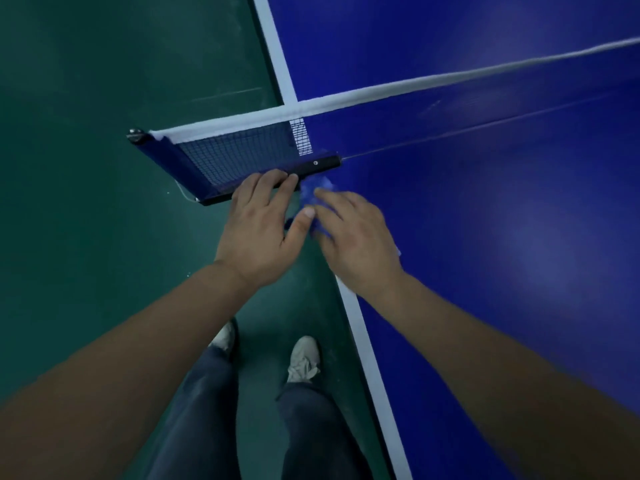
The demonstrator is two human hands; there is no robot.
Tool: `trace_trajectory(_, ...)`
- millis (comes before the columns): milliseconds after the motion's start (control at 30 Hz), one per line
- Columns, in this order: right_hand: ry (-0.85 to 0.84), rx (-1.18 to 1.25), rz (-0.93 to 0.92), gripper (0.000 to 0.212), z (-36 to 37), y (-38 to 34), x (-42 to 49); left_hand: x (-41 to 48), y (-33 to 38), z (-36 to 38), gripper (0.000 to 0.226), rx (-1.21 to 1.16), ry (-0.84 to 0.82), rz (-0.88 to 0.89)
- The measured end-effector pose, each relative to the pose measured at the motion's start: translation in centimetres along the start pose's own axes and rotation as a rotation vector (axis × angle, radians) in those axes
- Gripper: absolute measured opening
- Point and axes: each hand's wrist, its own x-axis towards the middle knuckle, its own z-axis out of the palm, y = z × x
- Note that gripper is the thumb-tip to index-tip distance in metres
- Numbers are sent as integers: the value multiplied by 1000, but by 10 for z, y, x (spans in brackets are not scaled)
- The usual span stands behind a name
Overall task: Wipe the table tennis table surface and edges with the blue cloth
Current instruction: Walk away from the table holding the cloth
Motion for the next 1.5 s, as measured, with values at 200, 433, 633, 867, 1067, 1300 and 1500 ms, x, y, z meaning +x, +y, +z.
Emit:
trace_trajectory(200,224,-152,827,42,-39,67,-57,-5,-12,-2,71,-55,-28,56)
trace_trajectory(433,154,-189,717,44,21,-77,-60,-3,-28,-8,65,-92,-116,149)
trace_trajectory(633,352,284,961,38,11,-136,-114,-24,-33,-33,63,-333,-381,220)
trace_trajectory(867,800,671,1419,33,-19,-278,-197,-131,5,-73,50,-627,-631,281)
trace_trajectory(1067,1182,748,1594,28,-40,-404,-286,-262,41,-101,34,-681,-881,437)
trace_trajectory(1300,1622,762,1694,36,-40,-554,-434,-444,79,-100,31,-539,-1121,711)
trace_trajectory(1500,1847,570,1926,36,-2,-710,-566,-638,96,-91,30,-464,-1312,861)
